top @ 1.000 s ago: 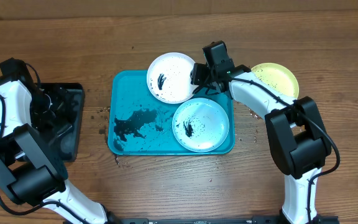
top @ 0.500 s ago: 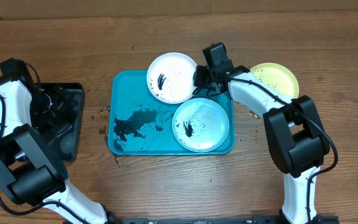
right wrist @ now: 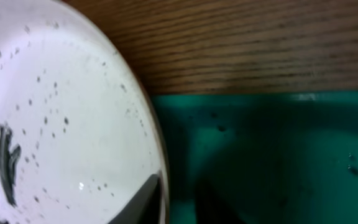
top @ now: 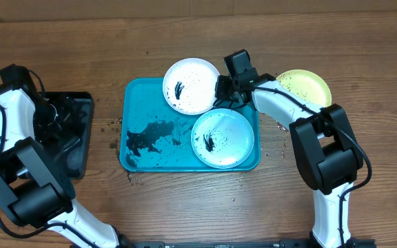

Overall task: Clean dirty plates on tray and stack at the side
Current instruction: 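Move the right gripper back to the upper white plate rim, then grip the white plate rim and drag it toward tray center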

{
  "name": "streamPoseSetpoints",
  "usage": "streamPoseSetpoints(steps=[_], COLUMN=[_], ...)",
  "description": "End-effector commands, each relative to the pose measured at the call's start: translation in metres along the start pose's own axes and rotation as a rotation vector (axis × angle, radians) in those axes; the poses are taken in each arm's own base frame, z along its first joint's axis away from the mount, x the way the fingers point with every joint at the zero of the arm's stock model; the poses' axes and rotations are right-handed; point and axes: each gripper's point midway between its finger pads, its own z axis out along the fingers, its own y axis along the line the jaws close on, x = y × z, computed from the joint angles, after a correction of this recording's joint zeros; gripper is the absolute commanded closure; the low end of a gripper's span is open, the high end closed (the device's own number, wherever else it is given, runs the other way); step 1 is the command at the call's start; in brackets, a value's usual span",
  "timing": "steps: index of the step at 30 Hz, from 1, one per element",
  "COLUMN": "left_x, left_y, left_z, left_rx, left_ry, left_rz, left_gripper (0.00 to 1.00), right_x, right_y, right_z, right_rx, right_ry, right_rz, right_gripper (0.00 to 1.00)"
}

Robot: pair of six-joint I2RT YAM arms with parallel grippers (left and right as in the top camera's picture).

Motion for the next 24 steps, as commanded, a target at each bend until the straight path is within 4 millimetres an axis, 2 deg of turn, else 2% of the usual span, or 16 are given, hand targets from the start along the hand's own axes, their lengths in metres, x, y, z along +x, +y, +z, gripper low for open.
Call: streamPoseSetpoints(steps=[1, 5, 12, 15, 19, 22, 24], left_x=[-0.005, -0.005, 0.0, 0.002, -0.006, -0.012, -0.015], left_y=[-0.003, -0.003, -0.01, -0.025, -0.031, -0.03, -0.016], left_z=[-0.005, -0.005, -0.005, -0.009, -0.021, -0.029, -0.03], left_rx=[0.018, 0.018, 0.06, 0.146, 0.162, 0.14, 0.058], left_ry=[-0.012, -0.011, 0.016, 0.027, 0.0, -0.023, -0.04], left_rz=[-0.002, -0.002, 0.021, 0.115, 0.157, 0.157, 0.103], left_gripper=[0.0, 0.0, 0.0, 0.0, 0.0, 0.01, 0.0], right_x=[0.003, -0.002, -0.007, 0.003, 0.028, 0.047, 0.061], right_y=[0.0, 0.012, 0.073, 0.09, 0.103, 0.11, 0.117], right_z=[0.003, 0.0, -0.026, -0.033, -0.036, -0.036, -0.037], right_rx=[-0.001, -0.052, -0.264, -0.267, -0.255, -0.243, -0.232], right_ry=[0.007, 0.008, 0.084, 0.124, 0.189, 0.235, 0.258], right_rz=[-0.001, -0.007, -0.067, -0.09, -0.115, -0.134, -0.157], right_gripper=[0.91, 0.96, 0.96, 0.96, 0.96, 0.96, 0.96])
